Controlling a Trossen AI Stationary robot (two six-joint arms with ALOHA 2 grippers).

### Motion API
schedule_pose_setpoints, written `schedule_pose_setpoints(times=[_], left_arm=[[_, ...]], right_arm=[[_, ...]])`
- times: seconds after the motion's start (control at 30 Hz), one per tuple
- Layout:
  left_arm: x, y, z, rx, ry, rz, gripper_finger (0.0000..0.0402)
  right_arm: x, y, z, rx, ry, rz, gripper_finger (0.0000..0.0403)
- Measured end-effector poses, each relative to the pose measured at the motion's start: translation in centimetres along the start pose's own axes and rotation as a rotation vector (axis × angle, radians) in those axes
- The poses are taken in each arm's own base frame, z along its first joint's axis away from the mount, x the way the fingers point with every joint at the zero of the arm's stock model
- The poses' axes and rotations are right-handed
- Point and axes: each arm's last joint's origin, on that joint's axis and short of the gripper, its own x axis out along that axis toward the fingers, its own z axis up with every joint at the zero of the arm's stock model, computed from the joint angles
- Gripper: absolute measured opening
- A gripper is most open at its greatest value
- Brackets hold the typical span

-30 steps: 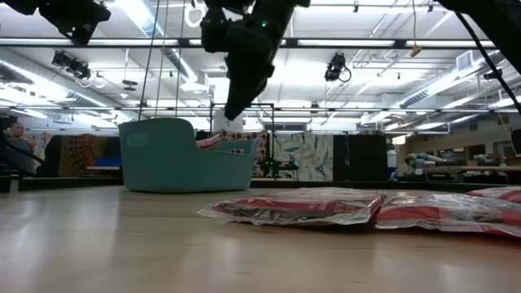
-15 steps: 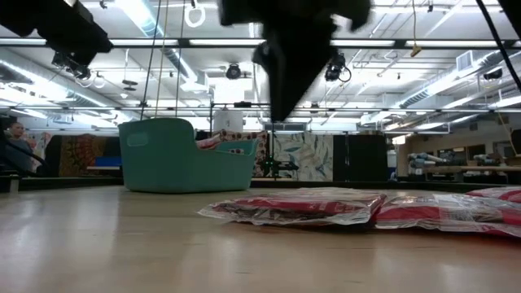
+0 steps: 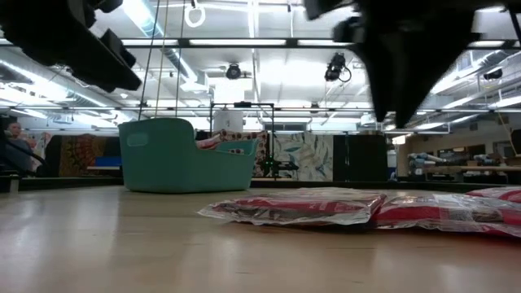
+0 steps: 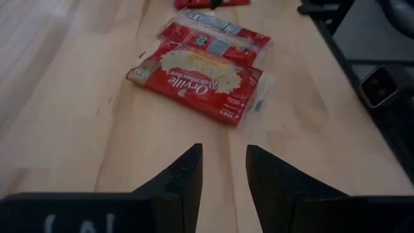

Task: Sort popcorn bags into baskets
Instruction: Put the popcorn bag into the green bin

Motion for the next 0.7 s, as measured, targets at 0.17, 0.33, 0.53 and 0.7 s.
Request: schedule_pose_setpoints(times=[0.17, 0.33, 0.53, 0.7], left_arm=[[1.9, -1.1, 0.8, 0.096, 0.026, 0.014, 0.0148], [3.8, -2.1, 1.8, 0.186, 0.042, 0.024, 0.0172], [6.4, -3.0, 2.4, 0.263, 0.081, 0.021, 0.0196], [8.9, -3.9, 2.4, 0.355, 0.117, 0.014, 0.0215]], right_arm=[[0.6, 2.1, -1.8, 0.051, 0.082, 0.022, 0.0144], [0.8, 4.2, -3.4, 0.105, 0.104, 0.012, 0.0129], [-0.5, 6.4, -5.7, 0.202, 0.038, -0.011, 0.0116], [-1.6, 8.1, -7.4, 0.298, -0.039, 0.002, 0.0116]])
